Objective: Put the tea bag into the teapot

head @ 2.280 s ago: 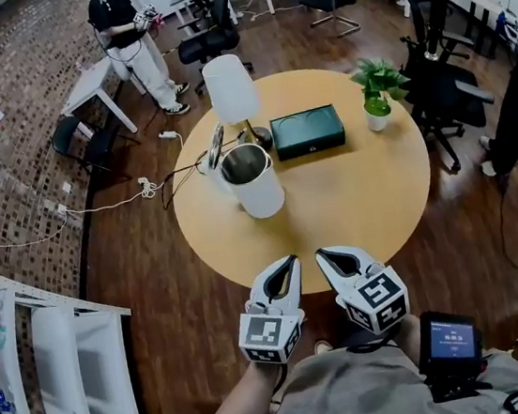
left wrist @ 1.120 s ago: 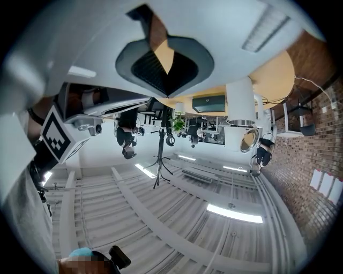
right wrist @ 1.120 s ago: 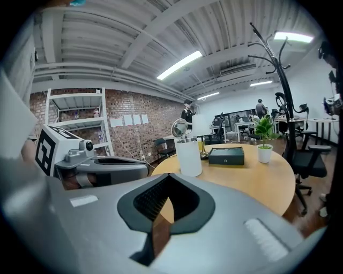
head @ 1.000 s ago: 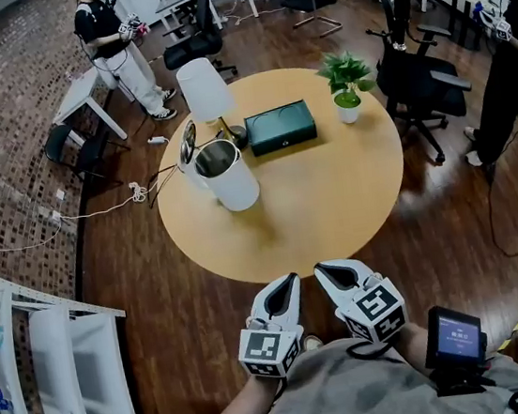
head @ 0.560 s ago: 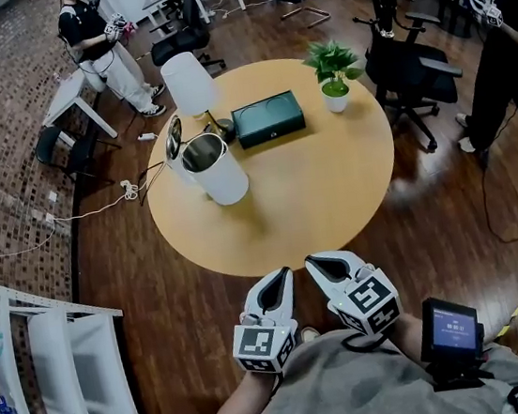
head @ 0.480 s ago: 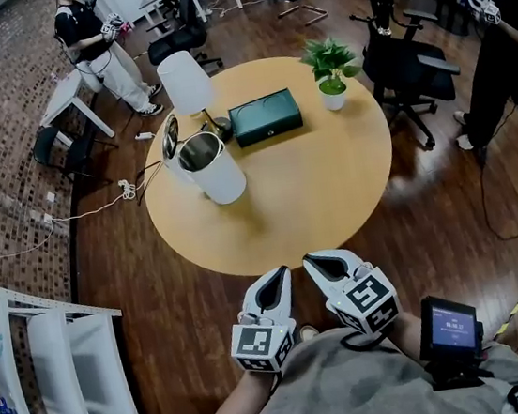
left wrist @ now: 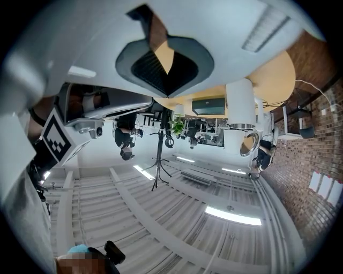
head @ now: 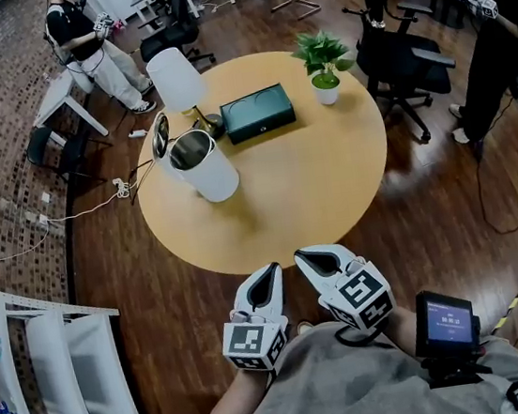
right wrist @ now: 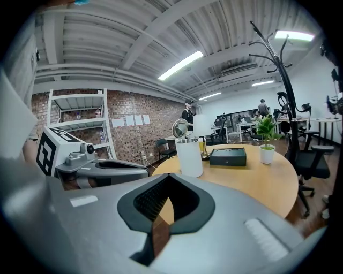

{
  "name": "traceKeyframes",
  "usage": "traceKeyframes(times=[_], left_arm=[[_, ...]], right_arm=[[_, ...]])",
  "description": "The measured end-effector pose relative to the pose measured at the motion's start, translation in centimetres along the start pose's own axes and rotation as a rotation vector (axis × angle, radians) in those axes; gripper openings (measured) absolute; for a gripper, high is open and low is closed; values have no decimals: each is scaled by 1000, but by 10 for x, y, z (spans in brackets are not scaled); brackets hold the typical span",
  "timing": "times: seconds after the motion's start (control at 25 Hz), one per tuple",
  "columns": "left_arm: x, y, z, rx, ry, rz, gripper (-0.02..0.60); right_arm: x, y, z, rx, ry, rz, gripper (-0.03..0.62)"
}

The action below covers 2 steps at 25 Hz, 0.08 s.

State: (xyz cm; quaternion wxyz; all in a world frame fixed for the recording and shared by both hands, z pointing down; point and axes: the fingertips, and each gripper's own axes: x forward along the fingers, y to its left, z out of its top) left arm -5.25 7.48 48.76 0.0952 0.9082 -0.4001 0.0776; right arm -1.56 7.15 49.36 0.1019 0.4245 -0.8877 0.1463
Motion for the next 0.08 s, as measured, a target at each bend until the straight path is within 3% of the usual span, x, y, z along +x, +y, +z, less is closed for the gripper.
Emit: traceKeyframes(times=[0.08], left_arm=[[-2, 2, 1, 0, -1, 1, 0]], right_arm=[[2, 3, 1, -2, -1, 4, 3]])
